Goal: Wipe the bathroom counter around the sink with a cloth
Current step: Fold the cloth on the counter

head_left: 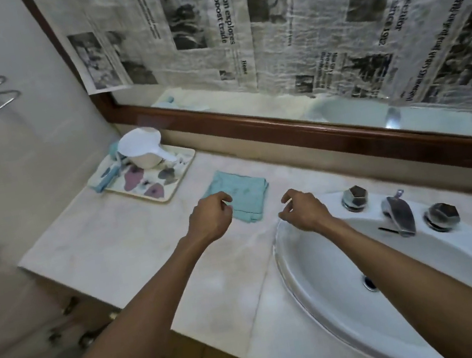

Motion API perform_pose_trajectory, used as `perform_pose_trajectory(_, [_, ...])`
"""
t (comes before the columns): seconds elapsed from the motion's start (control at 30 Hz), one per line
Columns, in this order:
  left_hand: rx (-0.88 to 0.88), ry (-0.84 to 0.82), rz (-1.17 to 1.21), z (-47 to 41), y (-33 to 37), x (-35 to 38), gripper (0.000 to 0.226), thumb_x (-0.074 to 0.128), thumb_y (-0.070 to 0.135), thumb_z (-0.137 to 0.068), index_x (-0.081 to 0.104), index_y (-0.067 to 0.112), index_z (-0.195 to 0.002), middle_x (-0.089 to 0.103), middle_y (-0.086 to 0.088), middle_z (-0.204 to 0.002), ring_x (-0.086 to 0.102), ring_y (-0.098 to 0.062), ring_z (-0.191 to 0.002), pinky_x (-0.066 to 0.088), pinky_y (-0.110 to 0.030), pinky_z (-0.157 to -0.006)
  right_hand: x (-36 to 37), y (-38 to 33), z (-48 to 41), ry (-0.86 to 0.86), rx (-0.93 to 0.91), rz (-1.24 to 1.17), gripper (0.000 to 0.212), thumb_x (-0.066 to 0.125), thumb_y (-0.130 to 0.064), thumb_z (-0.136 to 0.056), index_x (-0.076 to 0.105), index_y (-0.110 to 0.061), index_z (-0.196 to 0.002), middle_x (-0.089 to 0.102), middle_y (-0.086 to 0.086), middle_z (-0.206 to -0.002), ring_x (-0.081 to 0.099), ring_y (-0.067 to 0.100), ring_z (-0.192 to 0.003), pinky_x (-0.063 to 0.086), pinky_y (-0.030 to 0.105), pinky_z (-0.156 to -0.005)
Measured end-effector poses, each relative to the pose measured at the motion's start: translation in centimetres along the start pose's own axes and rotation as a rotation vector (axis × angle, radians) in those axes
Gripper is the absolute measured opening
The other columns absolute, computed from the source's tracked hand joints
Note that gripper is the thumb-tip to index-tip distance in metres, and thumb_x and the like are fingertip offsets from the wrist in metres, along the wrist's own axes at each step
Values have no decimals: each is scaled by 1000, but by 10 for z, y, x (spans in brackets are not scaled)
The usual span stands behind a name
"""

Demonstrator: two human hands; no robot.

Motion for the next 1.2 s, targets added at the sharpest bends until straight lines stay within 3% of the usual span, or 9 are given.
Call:
perform_pose_trajectory(0.27, [-161,1,32,-84,-69,9,36,56,31,-93,62,21,-127,70,-1,-117,60,-28,-116,51,-39,-92,38,-19,-101,25,172,-110,53,72,-39,-80,54,-19,-125,66,7,-121,62,28,-110,49,37,-89])
perform_pose_trajectory(0.5, [-231,-9,113,-162,-100,42,47,64,34,-93,57,10,-133,63,-12,-129,55,-31,-124,44,-40,-102,61,-13,-158,125,244,-114,60,74,-42,-80,49,-9,-123,62,11,-122,60,32,-110,48,40,-86])
perform_pose_trajectory(0.67, [-205,-30,82,-180,-104,67,50,66,32,-91,57,2,-129,60,-21,-127,55,-40,-119,43,-40,-98,76,-13,-170,197,258,-164,49,73,-39,-80,54,-8,-113,66,11,-115,63,33,-102,51,40,-83])
perform_pose_trajectory(0.87, [-198,-48,60,-196,-100,79,49,68,27,-88,56,5,-130,62,-19,-125,56,-39,-118,46,-43,-98,86,-18,-180,230,322,-295,52,78,-25,-81,57,-1,-122,68,16,-114,64,34,-105,48,35,-86])
perform_pose_trajectory(0.93, [-205,-61,80,-202,-100,78,38,68,23,-85,62,5,-118,67,-17,-118,61,-38,-113,48,-39,-91,89,-18,-182,243,323,-309,52,78,-24,-80,60,-1,-123,69,15,-111,64,32,-104,47,34,-88])
perform_pose_trajectory(1.03, [-224,-110,175,-203,-104,70,22,67,18,-85,68,4,-102,72,-15,-107,65,-35,-103,49,-35,-81,93,-25,-179,277,323,-368,38,77,-19,-81,66,-2,-113,68,11,-102,62,27,-93,43,28,-80])
perform_pose_trajectory(1.2, [-156,-164,331,-195,-119,37,19,70,17,-87,69,4,-102,73,-13,-106,66,-30,-99,47,-28,-76,102,-55,-173,262,301,-443,22,67,-27,-90,59,-9,-100,64,7,-96,59,29,-92,40,29,-76])
Point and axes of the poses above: each hand's wrist, its own z-axis away from the middle knuckle, its own x-axis out of the palm, y = z × x, the point moved 2 cm from there along -z, towards the middle knuckle
